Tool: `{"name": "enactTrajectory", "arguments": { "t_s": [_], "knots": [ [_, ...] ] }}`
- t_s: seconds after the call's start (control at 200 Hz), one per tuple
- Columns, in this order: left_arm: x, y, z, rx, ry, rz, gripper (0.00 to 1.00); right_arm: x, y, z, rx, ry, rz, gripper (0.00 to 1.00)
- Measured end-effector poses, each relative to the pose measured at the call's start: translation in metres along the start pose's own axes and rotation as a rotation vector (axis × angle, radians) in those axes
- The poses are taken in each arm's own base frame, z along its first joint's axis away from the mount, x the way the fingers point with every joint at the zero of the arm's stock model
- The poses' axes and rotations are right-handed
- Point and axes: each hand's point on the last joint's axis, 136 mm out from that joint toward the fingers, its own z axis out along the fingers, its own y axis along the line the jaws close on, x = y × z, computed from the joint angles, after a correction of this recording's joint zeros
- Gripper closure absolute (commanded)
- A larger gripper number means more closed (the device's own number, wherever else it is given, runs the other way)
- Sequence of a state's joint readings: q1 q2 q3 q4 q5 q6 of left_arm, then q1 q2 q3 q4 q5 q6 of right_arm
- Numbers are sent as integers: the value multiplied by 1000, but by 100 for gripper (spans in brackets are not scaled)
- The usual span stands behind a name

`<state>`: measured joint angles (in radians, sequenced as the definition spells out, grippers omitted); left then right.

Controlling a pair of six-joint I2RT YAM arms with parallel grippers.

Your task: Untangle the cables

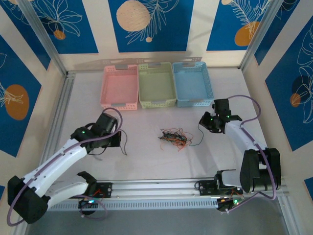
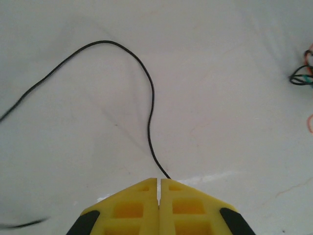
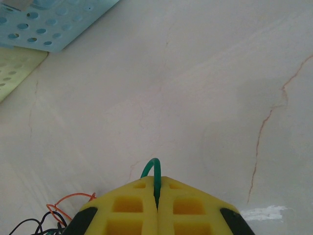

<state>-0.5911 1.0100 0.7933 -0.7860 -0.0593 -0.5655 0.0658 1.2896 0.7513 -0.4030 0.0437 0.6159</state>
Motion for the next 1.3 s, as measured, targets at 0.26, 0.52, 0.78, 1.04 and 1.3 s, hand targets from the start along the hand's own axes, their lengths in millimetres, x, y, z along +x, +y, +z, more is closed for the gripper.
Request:
{"name": "enactTrajectory", "arguments": {
  "t_s": [0.26, 0.52, 0.78, 1.04, 1.3],
  "knots": [
    [13, 9, 43, -63, 73, -87, 100, 6, 3, -3, -17, -13, -20, 100],
    [14, 9, 57, -55, 58, -138, 100, 8, 8, -3, -24, -19, -40, 100],
    [13, 9, 81, -80, 82, -155, 100, 8, 8, -3, -19, -23, -44, 100],
    [14, 12, 93, -116, 110, -154, 100, 7, 8, -3, -18, -26, -45, 100],
    [-13, -29, 82, 40, 70, -100, 100, 7, 8, -3, -16, -27, -44, 97]
  ]
}}
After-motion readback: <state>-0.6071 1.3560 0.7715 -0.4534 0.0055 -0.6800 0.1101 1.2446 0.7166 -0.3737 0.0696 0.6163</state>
